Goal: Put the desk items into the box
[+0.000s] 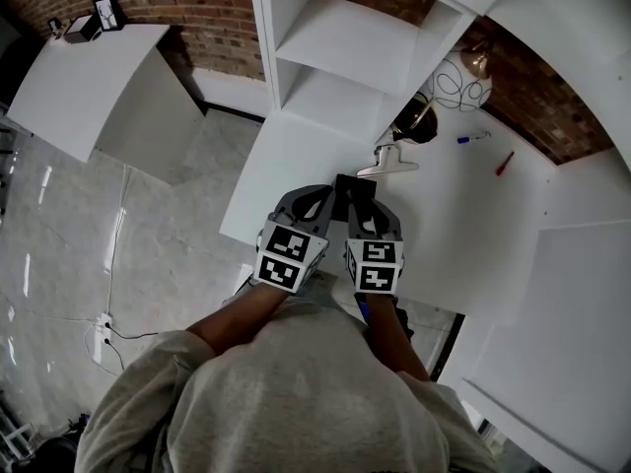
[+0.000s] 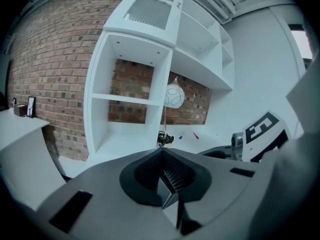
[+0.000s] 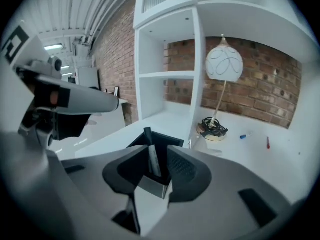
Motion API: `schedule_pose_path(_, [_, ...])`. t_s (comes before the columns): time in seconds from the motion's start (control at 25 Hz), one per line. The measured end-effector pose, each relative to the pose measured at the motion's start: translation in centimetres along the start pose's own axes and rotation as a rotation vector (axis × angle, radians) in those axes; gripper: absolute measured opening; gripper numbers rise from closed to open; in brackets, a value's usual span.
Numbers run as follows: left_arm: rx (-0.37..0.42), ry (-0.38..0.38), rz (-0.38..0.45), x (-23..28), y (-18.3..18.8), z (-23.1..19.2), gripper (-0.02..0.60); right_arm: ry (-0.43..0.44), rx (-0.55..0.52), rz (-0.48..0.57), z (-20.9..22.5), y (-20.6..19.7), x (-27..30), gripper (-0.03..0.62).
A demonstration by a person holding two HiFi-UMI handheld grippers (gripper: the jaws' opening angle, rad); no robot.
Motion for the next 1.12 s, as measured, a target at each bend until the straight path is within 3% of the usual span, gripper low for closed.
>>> schedule_pose_path(0.16, [0.039,-0.044,-0.014,0.3,-0.1,1.0,0.009,-0.081,0.040,0.082,0.6,0.5,-1.5,0.067])
schedule_pose_path(0.44, [0.080,-0.099,0.012,0.0,1.0,2.7,0.009,-0.147,0.072,0.228,1.1,3.4,-5.1,0.029])
schedule_pose_path(0.68, [0.089,-0.116,0.045,-0.8,2.4,3.0,0.009,-0.180,0.046,0.332,0.2,6.0,-8.4,0.018])
schedule_pose_path(1.12, [0.114,-0.111,0.140,-5.0,6.0,4.0,0.009,-0.198,0.027,0.411,-2.0,8.5,-13.3,0.017])
Point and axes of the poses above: the fingertips, and each gripper's own axes: x forward along the fingers, z to its right, y out of its top, the point moved 4 cm from there along -x, backward along the fingers, and after that the axes turned 4 degrees about y, right-handed, at the moved point
